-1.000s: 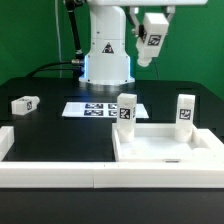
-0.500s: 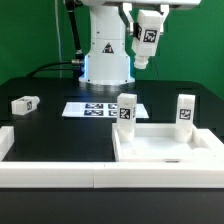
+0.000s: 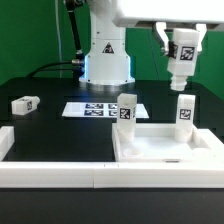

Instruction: Assemble square table

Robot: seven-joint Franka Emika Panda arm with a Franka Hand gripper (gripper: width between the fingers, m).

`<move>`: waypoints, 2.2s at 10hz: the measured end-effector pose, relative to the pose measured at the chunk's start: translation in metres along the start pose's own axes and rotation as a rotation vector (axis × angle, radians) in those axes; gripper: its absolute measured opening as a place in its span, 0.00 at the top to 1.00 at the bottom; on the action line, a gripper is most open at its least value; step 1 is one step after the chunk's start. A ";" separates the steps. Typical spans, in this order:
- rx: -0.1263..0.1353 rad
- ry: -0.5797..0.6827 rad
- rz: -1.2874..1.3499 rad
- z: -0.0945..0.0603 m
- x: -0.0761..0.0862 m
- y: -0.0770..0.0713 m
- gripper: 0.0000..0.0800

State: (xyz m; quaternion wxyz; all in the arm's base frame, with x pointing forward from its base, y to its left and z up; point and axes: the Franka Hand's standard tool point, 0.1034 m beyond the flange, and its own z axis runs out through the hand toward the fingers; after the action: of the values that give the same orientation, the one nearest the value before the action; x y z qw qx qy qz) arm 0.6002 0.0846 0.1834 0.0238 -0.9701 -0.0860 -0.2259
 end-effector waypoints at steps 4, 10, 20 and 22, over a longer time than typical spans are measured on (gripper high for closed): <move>-0.002 0.002 0.000 0.000 0.001 0.001 0.64; 0.017 -0.033 0.045 0.028 -0.002 0.015 0.64; -0.006 -0.044 0.158 0.068 -0.021 -0.032 0.64; -0.007 -0.045 0.160 0.068 -0.021 -0.030 0.64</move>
Offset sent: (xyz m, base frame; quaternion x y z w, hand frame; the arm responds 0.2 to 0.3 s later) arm 0.0000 0.0000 0.0000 0.0000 0.0000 0.0000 1.0000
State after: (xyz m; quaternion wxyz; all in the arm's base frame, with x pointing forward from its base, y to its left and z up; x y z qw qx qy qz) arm 0.6059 0.1168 0.1132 0.0366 -0.9787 -0.0079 -0.2016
